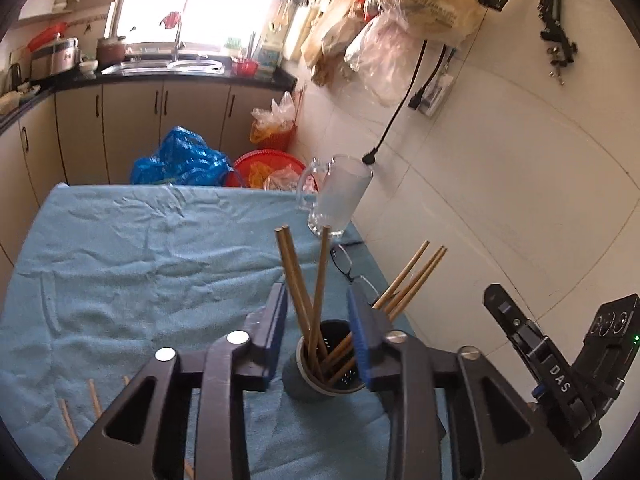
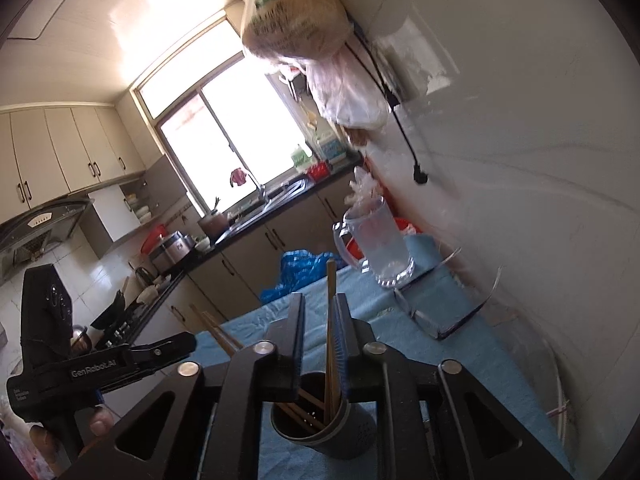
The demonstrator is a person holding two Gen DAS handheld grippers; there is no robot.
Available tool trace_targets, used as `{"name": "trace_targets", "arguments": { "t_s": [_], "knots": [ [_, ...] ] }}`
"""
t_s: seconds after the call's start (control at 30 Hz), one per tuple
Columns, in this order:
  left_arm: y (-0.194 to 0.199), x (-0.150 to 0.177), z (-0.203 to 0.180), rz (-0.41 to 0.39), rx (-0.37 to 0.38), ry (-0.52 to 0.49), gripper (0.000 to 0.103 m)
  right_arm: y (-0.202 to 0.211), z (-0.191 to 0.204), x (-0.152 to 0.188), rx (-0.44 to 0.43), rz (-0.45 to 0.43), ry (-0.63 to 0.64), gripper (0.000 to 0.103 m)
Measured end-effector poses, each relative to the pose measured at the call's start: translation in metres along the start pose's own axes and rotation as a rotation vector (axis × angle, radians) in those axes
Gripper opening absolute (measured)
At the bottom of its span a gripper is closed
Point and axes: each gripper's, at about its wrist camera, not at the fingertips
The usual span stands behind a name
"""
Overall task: Organize utensils
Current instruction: 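Insert the left tool's chopstick into the holder and open while the right tool releases its chopstick, then move both open tools back over the remaining chopsticks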
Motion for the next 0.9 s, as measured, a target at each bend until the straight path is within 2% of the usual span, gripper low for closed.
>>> {"name": "trace_targets", "arguments": {
  "t_s": [0.03,0.17,0.23,0.3,0.5,0.7,0.9],
  "knots": [
    [0.006,0.001,0.001,-0.008,0.002,0.003,0.035,0.005,0.002,0.0,0.008,-0.01,0.006,0.035],
    [0.033,0.011,0.01,-0.038,-0.009,0.022,0.043,0.025,0.01,0.006,0.033,-0.033,0.034,0.048],
    [0.042,0.018,0.016,-0.04,-0.011,0.037,0.046,0.03,0.015,0.012,0.055,-0.028,0.05,0.064],
    [0.053,0.029,0.025,-0.039,-0.02,0.046,0.046,0.034,0.02,0.021,0.06,-0.019,0.065,0.07],
    [0.076,0.065,0.055,-0.024,-0.068,0.076,0.048,0.033,0.041,0.055,0.066,0.054,0.138,0.075],
    [0.086,0.102,0.091,0.022,-0.124,0.123,0.048,0.022,0.06,0.093,0.053,0.148,0.186,0.075],
    [0.096,0.126,0.125,0.045,-0.164,0.18,0.048,0.009,0.077,0.123,0.037,0.232,0.229,0.075]
  ]
}}
Point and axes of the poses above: each gripper's, at about its wrist camera, not at the fingertips, and y roughly against the way its jaws point, z to its left, x to its underside, and after that the axes turned 1 degree about x, right-handed
